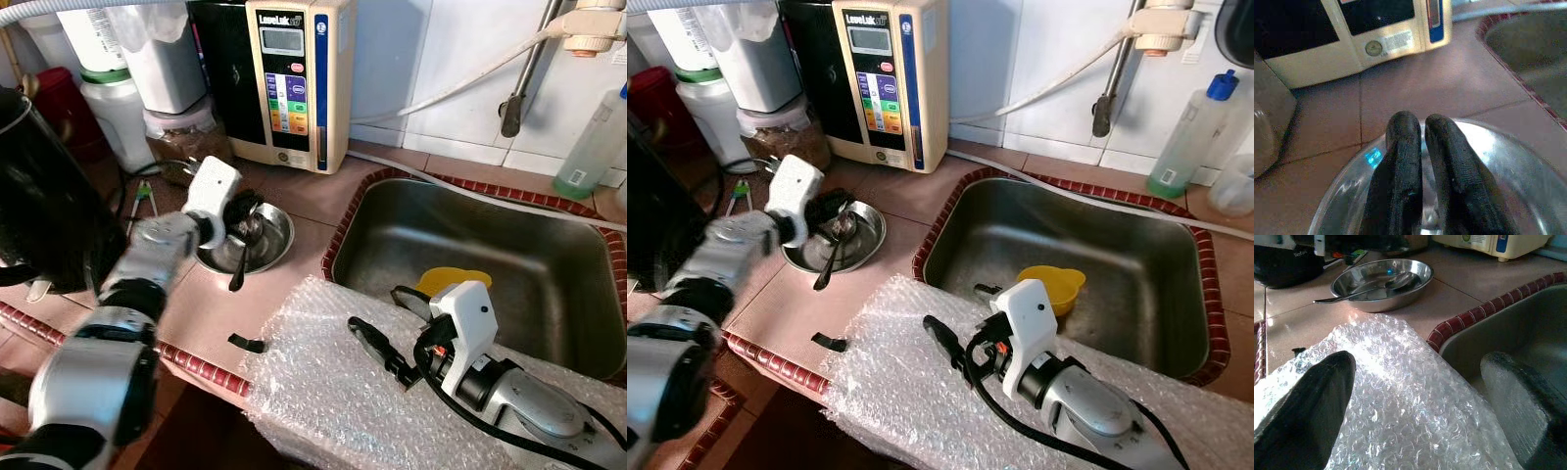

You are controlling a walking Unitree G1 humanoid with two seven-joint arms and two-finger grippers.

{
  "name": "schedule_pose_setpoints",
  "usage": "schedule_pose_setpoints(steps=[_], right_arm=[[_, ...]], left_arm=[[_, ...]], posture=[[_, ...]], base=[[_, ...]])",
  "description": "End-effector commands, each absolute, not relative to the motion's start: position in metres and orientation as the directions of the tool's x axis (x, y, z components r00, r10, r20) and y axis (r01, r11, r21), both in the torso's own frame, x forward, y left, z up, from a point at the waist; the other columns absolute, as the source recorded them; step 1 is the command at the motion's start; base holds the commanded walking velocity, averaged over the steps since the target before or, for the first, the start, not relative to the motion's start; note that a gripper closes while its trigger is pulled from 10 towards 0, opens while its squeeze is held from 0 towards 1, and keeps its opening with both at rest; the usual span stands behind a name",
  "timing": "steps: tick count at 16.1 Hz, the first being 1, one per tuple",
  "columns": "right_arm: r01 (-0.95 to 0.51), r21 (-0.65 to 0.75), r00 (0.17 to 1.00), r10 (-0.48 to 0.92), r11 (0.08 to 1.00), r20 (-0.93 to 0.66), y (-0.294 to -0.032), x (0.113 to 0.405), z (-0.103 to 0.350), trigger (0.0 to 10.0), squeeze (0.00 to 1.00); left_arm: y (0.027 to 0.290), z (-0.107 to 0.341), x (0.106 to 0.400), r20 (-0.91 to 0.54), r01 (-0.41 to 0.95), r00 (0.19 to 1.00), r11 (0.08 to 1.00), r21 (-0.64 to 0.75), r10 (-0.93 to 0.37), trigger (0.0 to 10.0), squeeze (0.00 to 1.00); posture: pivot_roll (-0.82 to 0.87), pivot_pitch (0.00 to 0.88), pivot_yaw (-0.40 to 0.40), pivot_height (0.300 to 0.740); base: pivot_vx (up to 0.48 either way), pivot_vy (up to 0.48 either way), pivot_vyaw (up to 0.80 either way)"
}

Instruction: Kitchen organization

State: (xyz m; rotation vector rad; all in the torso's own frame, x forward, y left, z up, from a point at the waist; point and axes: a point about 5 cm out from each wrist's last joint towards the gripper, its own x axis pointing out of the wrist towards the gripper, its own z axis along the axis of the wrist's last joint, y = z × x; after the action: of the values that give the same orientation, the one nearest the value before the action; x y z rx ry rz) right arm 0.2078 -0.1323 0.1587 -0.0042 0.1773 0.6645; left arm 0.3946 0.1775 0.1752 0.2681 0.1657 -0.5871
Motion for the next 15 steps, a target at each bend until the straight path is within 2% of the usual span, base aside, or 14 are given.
schedule_pose_setpoints(steps=[1,3,7,9,11,13,15], right_arm=[[-0.621,0.042,0.770,0.619,0.783,-0.151,-0.131,0.207,0.164,10.0,0.00],[-0.621,0.039,0.770,0.619,0.783,-0.152,-0.131,0.207,0.163,10.0,0.00],[-0.622,0.039,0.770,0.620,0.782,-0.152,-0.131,0.208,0.162,10.0,0.00],[-0.629,0.037,0.764,0.627,0.776,-0.155,-0.130,0.210,0.161,10.0,0.00],[-0.632,0.031,0.762,0.629,0.774,-0.152,-0.129,0.217,0.158,10.0,0.00],[-0.638,0.027,0.760,0.634,0.770,-0.145,-0.127,0.222,0.158,10.0,0.00],[-0.648,0.019,0.751,0.643,0.761,-0.148,-0.125,0.226,0.157,10.0,0.00]], left_arm=[[0.183,0.183,0.394,-0.240,0.597,0.800,0.770,0.225,-0.549,10.0,1.00],[0.195,0.191,0.391,-0.255,0.636,0.770,0.731,0.248,-0.584,10.0,1.00],[0.211,0.187,0.383,-0.277,0.653,0.756,0.718,0.242,-0.593,10.0,1.00],[0.215,0.194,0.380,-0.163,0.617,0.787,0.755,0.223,-0.595,10.0,1.00],[0.214,0.193,0.365,-0.050,0.628,0.774,0.756,0.184,-0.631,10.0,1.00],[0.215,0.180,0.351,-0.057,0.651,0.757,0.744,0.153,-0.651,10.0,1.00],[0.217,0.168,0.335,-0.101,0.714,0.700,0.688,0.131,-0.707,10.0,1.00]], posture=[[-0.10,0.048,0.075,0.740],[-0.09,0.049,0.078,0.740],[-0.07,0.051,0.074,0.740],[-0.04,0.051,0.060,0.740],[-0.01,0.046,0.054,0.740],[0.01,0.042,0.048,0.740],[0.02,0.035,0.041,0.740]], base=[[0.000,0.000,0.00],[0.000,0.000,0.00],[0.000,0.000,0.00],[0.000,0.000,0.00],[0.000,0.000,0.00],[0.000,0.000,0.00],[0.000,0.000,0.00]])
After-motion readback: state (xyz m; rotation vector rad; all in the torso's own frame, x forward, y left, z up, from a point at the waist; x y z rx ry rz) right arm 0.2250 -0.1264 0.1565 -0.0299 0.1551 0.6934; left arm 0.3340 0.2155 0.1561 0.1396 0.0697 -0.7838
